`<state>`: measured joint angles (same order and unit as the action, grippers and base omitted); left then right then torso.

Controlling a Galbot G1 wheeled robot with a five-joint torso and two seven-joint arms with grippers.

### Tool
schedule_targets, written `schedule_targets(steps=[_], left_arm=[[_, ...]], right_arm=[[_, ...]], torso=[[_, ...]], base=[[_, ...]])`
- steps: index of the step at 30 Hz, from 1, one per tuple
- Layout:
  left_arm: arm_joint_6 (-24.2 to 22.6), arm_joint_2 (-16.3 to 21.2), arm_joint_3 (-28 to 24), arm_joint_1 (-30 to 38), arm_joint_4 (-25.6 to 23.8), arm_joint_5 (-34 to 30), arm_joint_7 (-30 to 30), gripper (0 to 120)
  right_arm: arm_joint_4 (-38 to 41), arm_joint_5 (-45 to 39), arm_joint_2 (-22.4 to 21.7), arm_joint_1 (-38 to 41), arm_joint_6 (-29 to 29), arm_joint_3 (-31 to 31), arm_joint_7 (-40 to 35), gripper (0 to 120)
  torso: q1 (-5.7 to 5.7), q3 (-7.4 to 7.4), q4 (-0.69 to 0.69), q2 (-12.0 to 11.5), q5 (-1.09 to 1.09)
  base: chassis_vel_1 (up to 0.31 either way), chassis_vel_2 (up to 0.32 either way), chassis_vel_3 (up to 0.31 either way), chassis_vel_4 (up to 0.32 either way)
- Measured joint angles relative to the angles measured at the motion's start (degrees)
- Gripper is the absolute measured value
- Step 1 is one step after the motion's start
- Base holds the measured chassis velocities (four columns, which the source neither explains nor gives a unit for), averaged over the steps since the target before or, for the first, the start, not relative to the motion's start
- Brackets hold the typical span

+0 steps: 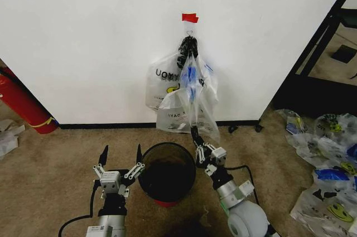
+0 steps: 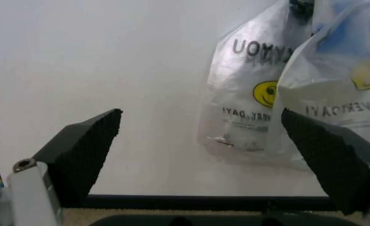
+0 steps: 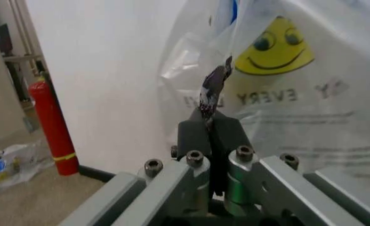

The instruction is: Pick up the garbage bag from the wall and place it over the trash bin.

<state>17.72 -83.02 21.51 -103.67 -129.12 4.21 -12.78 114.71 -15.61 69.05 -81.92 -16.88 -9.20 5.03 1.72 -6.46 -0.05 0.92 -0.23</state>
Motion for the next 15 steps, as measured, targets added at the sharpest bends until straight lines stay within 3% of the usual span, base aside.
schedule_targets(steps=[15], left_arm=[[0.1, 0.2, 0.0, 0.2, 0.3, -0.3, -0.1, 100]], right_arm=[[2.3, 4.6, -4.1, -8.4, -7.6, -3.1, 1.2, 0]], torso=[[0.00, 0.00, -0.01, 0.0, 0.00]], base=[[0.000, 0.000, 0.000, 0.000]])
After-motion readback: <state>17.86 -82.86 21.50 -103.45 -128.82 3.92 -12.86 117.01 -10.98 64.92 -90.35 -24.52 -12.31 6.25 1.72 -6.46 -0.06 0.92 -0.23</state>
